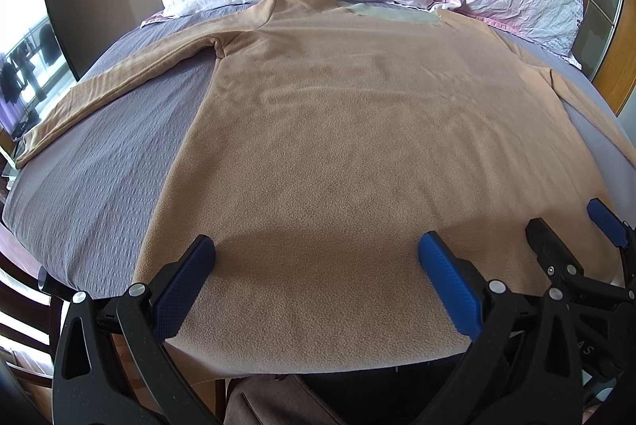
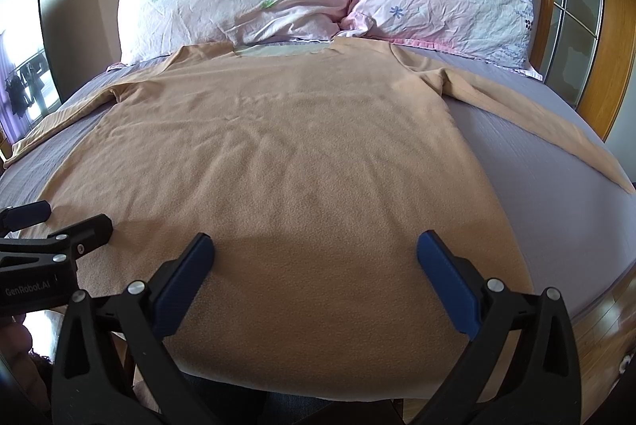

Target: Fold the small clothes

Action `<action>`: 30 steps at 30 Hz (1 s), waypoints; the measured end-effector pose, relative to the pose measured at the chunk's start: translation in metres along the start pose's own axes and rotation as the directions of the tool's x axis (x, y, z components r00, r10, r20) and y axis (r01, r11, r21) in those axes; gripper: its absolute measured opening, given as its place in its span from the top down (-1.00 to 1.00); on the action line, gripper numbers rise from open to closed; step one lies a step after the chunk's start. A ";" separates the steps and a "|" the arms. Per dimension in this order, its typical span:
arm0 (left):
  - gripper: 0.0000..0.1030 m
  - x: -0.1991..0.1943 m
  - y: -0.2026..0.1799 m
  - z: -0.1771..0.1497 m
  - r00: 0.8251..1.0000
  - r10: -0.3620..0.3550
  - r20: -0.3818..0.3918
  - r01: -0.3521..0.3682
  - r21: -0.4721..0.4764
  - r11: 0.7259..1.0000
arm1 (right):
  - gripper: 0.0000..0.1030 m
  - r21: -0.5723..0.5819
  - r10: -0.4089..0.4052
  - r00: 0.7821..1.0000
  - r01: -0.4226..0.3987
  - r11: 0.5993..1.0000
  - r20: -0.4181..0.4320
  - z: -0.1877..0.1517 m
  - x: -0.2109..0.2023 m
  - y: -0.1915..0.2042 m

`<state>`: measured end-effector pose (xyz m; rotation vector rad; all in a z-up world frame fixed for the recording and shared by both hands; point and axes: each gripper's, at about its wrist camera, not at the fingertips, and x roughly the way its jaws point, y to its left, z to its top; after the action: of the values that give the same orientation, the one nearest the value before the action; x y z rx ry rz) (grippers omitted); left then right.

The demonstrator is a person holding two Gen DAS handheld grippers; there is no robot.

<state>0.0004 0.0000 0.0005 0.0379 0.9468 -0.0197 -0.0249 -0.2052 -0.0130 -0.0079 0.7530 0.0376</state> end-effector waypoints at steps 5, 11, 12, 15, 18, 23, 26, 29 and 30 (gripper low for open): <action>-0.97 0.002 0.001 0.002 1.000 -0.001 0.003 0.001 0.002 1.000 | -0.97 0.002 0.000 1.000 0.000 1.000 0.016 -0.001 -0.001 -0.002; -0.97 -0.001 -0.001 -0.001 1.000 -0.003 0.026 0.003 0.009 1.000 | -0.97 -0.038 0.087 0.995 -0.085 0.996 0.049 0.002 -0.001 -0.015; -0.97 -0.002 -0.001 -0.002 0.999 -0.003 0.036 0.003 0.011 1.000 | -0.96 -0.005 0.113 0.992 -0.113 0.994 0.060 0.008 -0.004 -0.030; -0.97 -0.004 -0.001 -0.006 0.997 -0.006 0.076 0.005 0.018 1.000 | -0.96 0.221 0.118 0.981 -0.151 0.963 0.155 0.029 -0.021 -0.111; -0.97 -0.004 -0.001 -0.010 0.993 -0.012 0.113 0.010 0.023 1.000 | -0.92 0.471 0.029 0.980 -0.121 0.874 0.197 0.042 -0.030 -0.202; -0.97 -0.005 0.001 -0.012 0.984 -0.043 0.171 0.038 0.034 0.999 | -0.09 0.801 -0.091 0.990 -0.034 0.597 0.109 0.045 -0.017 -0.345; -0.97 -0.006 0.009 -0.011 0.971 -0.125 0.204 0.123 0.021 0.992 | 0.05 0.886 -0.131 0.991 0.042 0.461 0.021 0.037 0.002 -0.392; -0.97 -0.008 0.025 -0.005 0.930 -0.276 0.242 0.286 -0.008 0.958 | 0.18 0.923 -0.122 0.992 0.069 0.379 -0.024 0.028 0.018 -0.412; -0.97 -0.008 0.029 -0.002 0.917 -0.307 0.253 0.321 -0.015 0.947 | 0.20 0.928 -0.122 0.992 0.076 0.364 -0.033 0.026 0.022 -0.415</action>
<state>-0.0052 0.0289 0.0067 -0.1670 0.6936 -0.2898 0.0242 -0.6186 -0.0116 1.0735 0.6367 -0.5328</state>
